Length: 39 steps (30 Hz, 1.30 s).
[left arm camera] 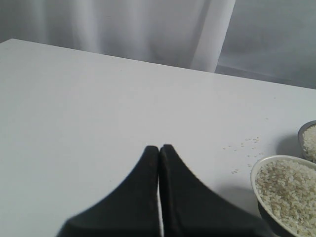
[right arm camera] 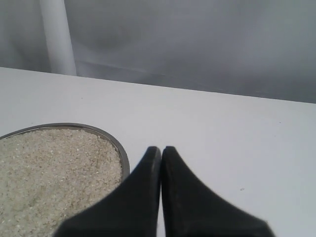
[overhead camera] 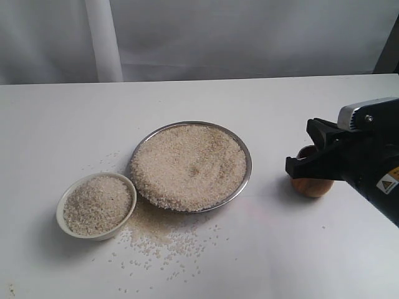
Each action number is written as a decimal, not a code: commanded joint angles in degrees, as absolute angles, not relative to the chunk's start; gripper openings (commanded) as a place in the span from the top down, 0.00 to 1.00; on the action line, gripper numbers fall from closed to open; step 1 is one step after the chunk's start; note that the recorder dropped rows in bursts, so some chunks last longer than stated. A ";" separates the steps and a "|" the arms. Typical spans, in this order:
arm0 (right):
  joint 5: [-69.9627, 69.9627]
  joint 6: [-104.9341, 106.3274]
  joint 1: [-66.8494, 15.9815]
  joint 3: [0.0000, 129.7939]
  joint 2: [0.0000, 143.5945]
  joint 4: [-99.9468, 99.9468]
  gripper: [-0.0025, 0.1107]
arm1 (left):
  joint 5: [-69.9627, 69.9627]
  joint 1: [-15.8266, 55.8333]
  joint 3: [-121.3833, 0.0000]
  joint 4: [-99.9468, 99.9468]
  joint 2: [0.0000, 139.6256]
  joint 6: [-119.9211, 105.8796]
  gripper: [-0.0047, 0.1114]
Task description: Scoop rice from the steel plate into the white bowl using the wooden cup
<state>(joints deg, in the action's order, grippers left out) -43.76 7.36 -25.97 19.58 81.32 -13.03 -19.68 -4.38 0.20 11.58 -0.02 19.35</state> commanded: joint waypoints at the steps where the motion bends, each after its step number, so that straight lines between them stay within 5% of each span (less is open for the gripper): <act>1: -44.77 7.28 -26.31 19.16 80.88 -13.31 0.98 | -19.33 -4.01 0.00 11.26 0.00 19.45 0.96; 22: -42.79 11.04 -26.31 19.16 78.14 -15.10 0.98 | -19.33 -4.01 0.00 11.26 0.00 19.45 0.96; 33: -19.68 25.61 -25.32 18.95 51.56 -16.05 0.98 | -19.33 -4.01 0.00 11.26 0.00 19.45 0.96; 39: -18.81 25.35 -20.40 11.80 34.68 -16.09 0.98 | -19.33 -4.01 0.00 11.26 0.00 19.45 0.96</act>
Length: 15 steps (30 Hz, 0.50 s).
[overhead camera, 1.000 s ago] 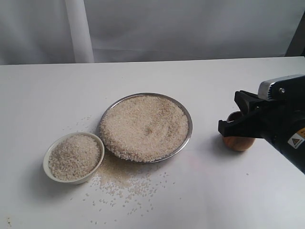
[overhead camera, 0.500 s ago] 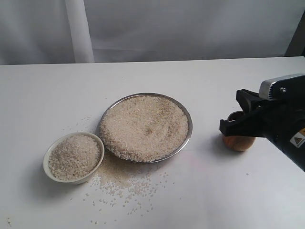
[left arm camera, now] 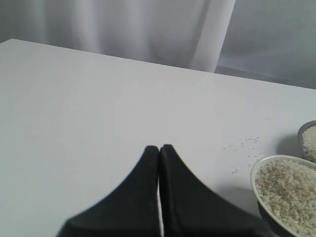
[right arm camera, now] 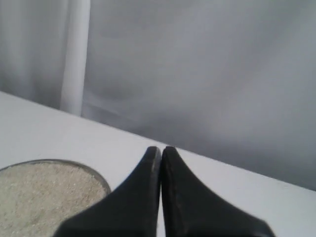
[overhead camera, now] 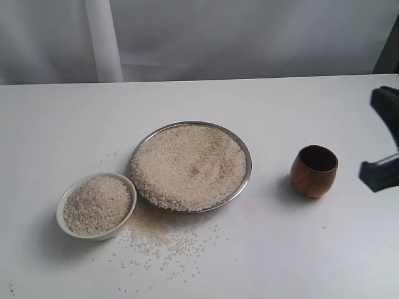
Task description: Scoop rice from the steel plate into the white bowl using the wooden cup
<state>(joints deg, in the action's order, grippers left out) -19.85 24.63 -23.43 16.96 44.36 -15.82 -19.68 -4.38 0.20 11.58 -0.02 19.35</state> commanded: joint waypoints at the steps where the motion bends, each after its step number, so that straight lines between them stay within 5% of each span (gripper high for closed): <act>1: -18.90 25.47 -19.75 10.55 31.89 -16.09 0.98 | -19.33 -4.01 0.00 11.26 0.00 19.45 0.96; 15: -13.49 28.36 -15.18 0.00 3.39 -16.09 0.98 | -19.33 -4.01 0.00 11.26 0.00 19.45 0.96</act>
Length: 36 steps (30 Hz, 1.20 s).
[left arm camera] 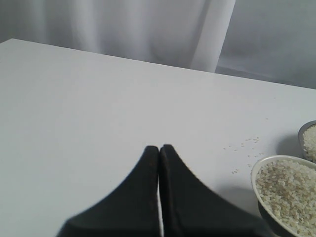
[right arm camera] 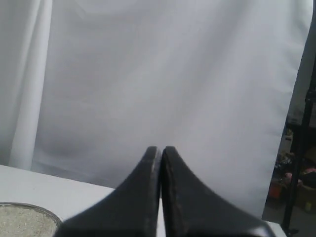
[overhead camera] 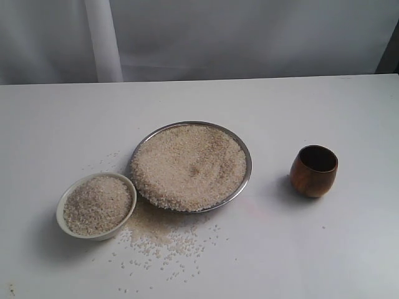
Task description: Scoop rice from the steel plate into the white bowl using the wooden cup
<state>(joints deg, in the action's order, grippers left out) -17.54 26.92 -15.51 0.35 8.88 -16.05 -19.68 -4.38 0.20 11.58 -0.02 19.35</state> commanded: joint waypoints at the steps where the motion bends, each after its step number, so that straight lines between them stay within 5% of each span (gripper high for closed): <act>1: -12.32 28.52 -15.18 0.00 2.29 -16.09 0.98 | -19.33 -4.01 0.00 11.26 0.00 19.45 0.96; 18: 8.37 28.48 -15.28 0.00 0.00 -17.10 0.98 | -19.33 -4.01 0.00 11.26 0.00 19.45 0.96; 36: 8.80 28.48 -15.28 0.00 0.00 -18.44 0.98 | -19.33 -4.01 0.00 11.26 0.00 19.45 0.96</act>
